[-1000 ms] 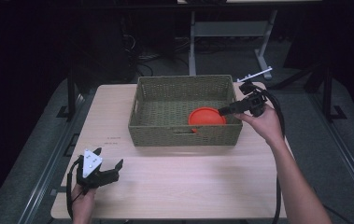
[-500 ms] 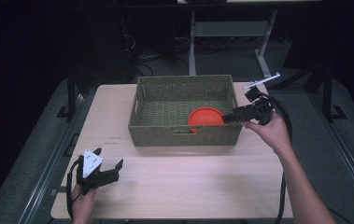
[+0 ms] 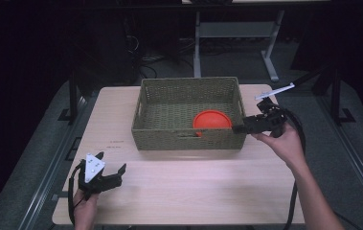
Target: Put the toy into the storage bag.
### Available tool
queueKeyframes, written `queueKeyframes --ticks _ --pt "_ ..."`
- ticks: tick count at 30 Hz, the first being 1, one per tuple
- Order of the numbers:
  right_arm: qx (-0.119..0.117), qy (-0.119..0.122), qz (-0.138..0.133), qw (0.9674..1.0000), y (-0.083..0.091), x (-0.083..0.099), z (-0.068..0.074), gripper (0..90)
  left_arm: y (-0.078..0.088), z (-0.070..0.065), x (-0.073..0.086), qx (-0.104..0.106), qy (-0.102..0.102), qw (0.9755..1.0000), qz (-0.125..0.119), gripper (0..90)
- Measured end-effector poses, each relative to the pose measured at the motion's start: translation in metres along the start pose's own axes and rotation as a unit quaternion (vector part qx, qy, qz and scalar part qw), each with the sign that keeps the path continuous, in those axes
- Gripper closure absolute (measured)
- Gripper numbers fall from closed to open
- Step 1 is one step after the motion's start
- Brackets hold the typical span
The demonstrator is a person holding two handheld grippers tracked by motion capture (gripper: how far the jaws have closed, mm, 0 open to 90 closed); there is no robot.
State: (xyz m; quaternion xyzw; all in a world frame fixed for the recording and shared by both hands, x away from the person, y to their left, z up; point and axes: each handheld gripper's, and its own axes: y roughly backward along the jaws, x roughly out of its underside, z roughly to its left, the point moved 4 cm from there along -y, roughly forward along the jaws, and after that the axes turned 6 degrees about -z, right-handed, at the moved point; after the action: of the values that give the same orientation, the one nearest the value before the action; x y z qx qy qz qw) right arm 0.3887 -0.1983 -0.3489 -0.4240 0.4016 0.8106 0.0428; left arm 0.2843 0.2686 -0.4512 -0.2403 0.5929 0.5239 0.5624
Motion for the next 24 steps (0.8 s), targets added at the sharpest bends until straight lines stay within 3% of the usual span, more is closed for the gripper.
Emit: queueKeyframes --ticks 24 --pt "-0.001 0.005 0.006 1.0 0.013 0.043 0.001 26.2 0.001 0.0 0.0 -0.003 0.0 1.0 -0.002 12.8"
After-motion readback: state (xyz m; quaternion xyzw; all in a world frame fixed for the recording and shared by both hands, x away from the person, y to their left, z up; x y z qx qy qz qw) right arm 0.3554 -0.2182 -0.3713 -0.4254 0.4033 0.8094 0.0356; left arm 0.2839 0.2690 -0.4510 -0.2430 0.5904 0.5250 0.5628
